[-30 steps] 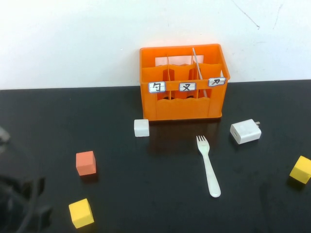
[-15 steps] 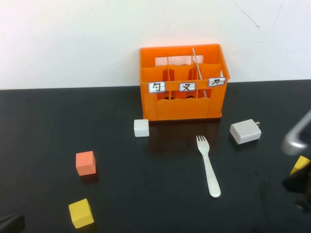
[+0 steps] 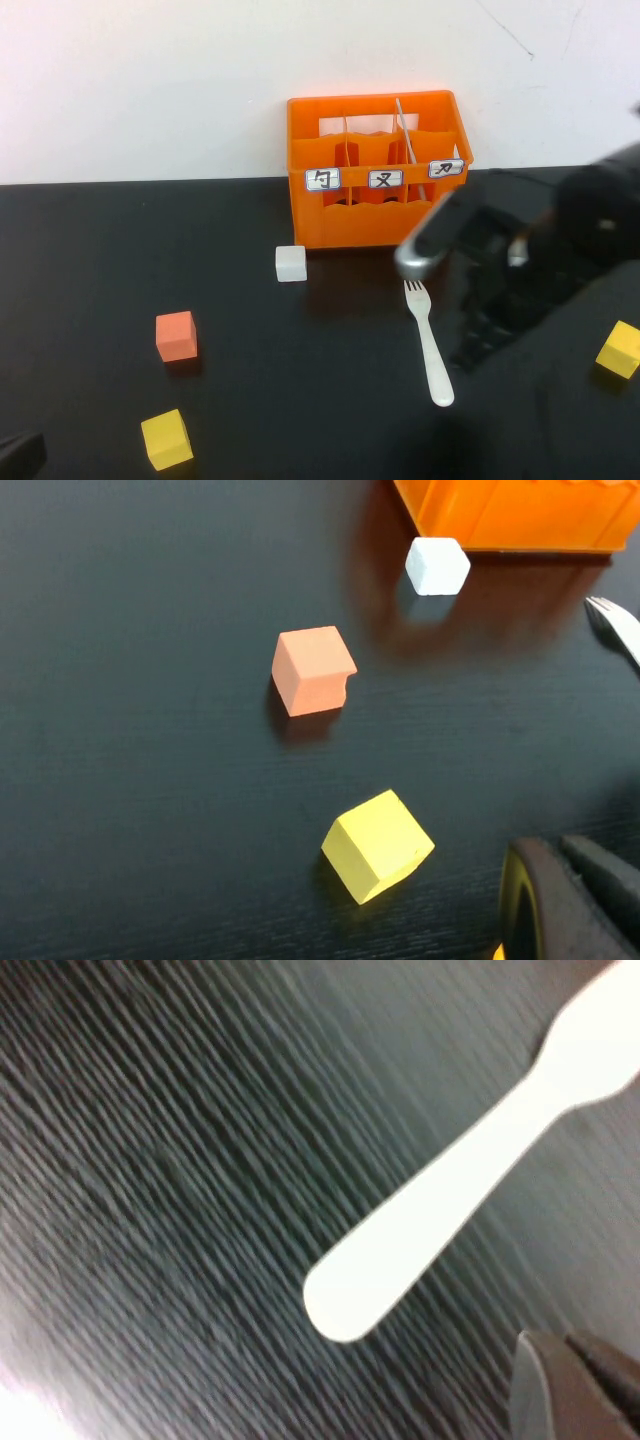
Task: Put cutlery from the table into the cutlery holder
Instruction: Pick up the fork
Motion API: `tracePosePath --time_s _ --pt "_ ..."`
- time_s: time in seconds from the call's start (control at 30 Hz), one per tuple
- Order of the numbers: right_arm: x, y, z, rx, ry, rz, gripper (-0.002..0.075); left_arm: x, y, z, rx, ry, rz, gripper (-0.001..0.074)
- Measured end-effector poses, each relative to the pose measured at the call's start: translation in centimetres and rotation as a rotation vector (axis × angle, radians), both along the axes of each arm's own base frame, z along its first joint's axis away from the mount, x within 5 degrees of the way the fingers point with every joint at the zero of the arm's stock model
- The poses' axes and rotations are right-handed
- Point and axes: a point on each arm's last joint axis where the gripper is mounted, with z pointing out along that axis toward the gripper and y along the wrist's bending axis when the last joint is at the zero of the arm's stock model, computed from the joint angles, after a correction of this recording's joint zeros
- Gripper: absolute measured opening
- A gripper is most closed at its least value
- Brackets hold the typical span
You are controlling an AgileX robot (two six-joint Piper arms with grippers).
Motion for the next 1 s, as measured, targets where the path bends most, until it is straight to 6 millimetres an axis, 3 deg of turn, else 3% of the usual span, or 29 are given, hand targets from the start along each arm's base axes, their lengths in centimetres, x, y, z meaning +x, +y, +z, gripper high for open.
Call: tracePosePath --time_s 0.27,0.33,0.5,0.63,1.0 --pt "2.8 3.3 -2.2 0.015 0.047 -0.138 0.0031 0.0 0.0 0.0 -0.007 0.002 0.003 -0.0001" --pt "3.2 3.6 -2.9 0.014 0.065 -0.159 0.0095 0.0 0.0 0.0 -0.007 0.002 0.003 -0.0001" --pt "3.6 3.7 -4.3 0.014 0.100 -0.252 0.0355 0.0 0.0 0.0 -0.007 0.002 0.003 -0.0001" --pt "3.8 3.4 -4.4 -0.004 0.084 -0.314 0.0481 0.0 0.0 0.0 -0.005 0.005 0.004 -0.0001" --pt "4.1 3.4 -6.5 -0.052 0.121 -0.332 0.0508 0.0 0.0 0.0 -0.002 0.006 0.005 -0.0001"
